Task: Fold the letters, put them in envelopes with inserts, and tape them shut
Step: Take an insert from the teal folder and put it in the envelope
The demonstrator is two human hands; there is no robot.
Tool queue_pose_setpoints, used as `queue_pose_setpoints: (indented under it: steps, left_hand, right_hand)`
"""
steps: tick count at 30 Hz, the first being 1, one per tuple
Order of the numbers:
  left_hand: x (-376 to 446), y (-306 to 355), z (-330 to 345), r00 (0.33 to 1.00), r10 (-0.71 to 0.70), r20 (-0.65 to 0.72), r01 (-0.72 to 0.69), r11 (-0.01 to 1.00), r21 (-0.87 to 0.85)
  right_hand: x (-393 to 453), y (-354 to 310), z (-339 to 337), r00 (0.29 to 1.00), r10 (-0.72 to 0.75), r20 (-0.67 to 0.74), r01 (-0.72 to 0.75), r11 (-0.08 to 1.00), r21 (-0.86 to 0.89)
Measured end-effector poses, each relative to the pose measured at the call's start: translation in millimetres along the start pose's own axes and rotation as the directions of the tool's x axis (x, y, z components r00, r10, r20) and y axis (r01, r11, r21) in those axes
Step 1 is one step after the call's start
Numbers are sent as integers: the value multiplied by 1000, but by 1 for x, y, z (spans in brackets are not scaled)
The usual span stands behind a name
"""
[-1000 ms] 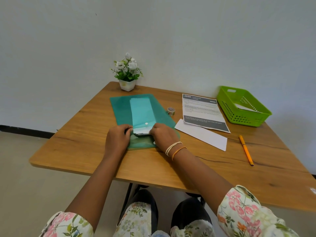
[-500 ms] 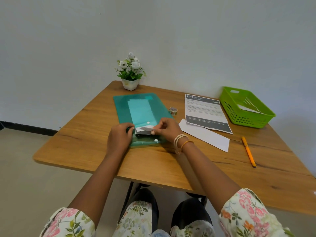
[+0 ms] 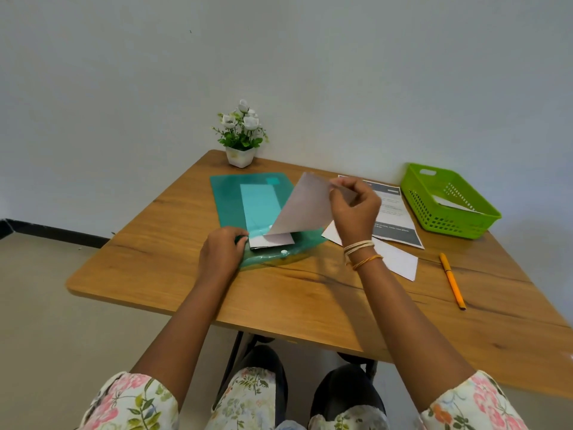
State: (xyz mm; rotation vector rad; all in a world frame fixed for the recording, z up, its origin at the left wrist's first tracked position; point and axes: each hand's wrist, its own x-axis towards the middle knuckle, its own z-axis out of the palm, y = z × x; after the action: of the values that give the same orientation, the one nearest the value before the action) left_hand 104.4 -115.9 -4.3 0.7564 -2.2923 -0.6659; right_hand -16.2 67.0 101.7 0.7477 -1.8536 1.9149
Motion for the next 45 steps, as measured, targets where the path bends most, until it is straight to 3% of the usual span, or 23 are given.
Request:
queue_pose_setpoints:
  steps: [3, 7, 12, 17, 22, 27, 30, 32, 35, 38, 42, 45]
  left_hand:
    - [-1, 0, 0, 1000, 25, -3, -25, 999, 23]
    - [-7, 4, -6, 997, 78, -29, -80, 994, -73]
    - [-9, 11, -8, 978, 210, -17, -207, 972, 108]
    - [-10, 14, -4, 935, 354, -4, -333, 883, 330]
    - [-9, 14, -3, 932, 349, 95, -354, 827, 436]
    - [-2, 8, 5, 970, 119, 212, -207, 861, 465]
    - [-1, 8, 7, 964, 98, 248, -211, 847, 488]
    - [-3, 9, 5, 974, 107, 202, -201, 823, 531]
    - [-6, 10, 2, 988, 101, 120, -150, 829, 538]
    - [-6, 11, 2, 987, 113, 113, -152, 879, 451]
    - [-7, 10, 7, 960, 223, 169, -264, 922, 282]
    - [-7, 9, 6, 945, 238, 223, -284, 937, 202]
  right_hand:
    - [23, -12, -8, 986, 8, -166, 1, 998, 57]
    - [49, -17, -21, 955, 29, -295, -4, 996, 84]
    - [63, -16, -32, 904, 107, -415, -53, 989, 140]
    - [52, -20, -32, 931, 78, -356, -24, 988, 154]
    - [44, -23, -31, 951, 15, -308, 47, 980, 193]
    - [40, -24, -30, 989, -9, -148, 49, 962, 268]
    - [34, -19, -32, 992, 21, 128, -55, 962, 266]
    - [27, -12, -36, 925, 88, 369, -153, 977, 150]
    - [13, 2, -40, 717, 199, 668, -209, 976, -67]
    - [1, 15, -41, 606, 269, 748, -145, 963, -229]
    - [-7, 30, -46, 542, 379, 750, -120, 918, -377]
    - [-14, 43, -50, 506, 477, 719, -180, 873, -453]
